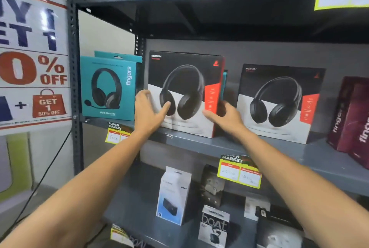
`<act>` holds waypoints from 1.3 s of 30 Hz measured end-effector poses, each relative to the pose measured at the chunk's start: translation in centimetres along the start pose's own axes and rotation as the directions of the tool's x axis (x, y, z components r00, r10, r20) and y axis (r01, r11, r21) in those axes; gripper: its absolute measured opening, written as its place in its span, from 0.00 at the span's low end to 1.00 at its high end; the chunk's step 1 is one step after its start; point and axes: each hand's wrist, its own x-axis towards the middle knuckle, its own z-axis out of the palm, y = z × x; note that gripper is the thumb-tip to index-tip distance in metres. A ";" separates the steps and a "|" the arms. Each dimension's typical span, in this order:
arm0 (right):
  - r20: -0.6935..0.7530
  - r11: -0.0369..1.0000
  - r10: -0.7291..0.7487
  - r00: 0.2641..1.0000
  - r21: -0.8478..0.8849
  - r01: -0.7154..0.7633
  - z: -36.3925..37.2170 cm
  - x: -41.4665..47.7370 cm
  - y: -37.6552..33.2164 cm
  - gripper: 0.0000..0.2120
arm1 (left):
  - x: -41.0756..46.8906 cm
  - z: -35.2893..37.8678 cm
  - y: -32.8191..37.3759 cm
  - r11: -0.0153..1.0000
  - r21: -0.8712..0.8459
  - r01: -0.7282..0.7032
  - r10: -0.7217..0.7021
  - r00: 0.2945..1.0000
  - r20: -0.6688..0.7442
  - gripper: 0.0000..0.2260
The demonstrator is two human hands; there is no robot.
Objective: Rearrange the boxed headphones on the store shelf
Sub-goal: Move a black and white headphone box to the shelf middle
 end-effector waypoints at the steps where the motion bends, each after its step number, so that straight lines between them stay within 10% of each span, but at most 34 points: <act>1: 0.030 0.998 0.001 1.000 0.070 -0.003 -1.2 -0.3 0.7 0.22 | 0.1 -0.1 -0.1 0.998 -0.058 0.025 -0.024 0.999 0.025 0.38; 8: 0.038 0.987 -0.039 0.999 0.155 0.032 -5.4 -1.8 3.3 0.27 | -0.3 0.3 -0.2 0.954 -0.215 0.209 -0.067 0.848 0.526 0.41; 17: -0.150 0.996 -0.069 0.986 0.046 0.077 -4.8 -2.3 2.3 0.09 | -0.1 0.8 1.4 0.923 -0.248 0.293 -0.171 0.892 0.418 0.38; 31: -0.061 0.974 -0.078 0.995 0.210 0.090 -5.7 -3.9 2.1 0.20 | -2.5 0.6 1.8 0.964 -0.203 0.173 -0.110 0.951 0.290 0.24; 39: -0.230 0.970 -0.046 0.972 0.222 0.098 -14.4 -5.8 3.6 0.12 | -3.8 6.4 8.8 0.974 -0.208 0.088 0.018 0.888 0.460 0.28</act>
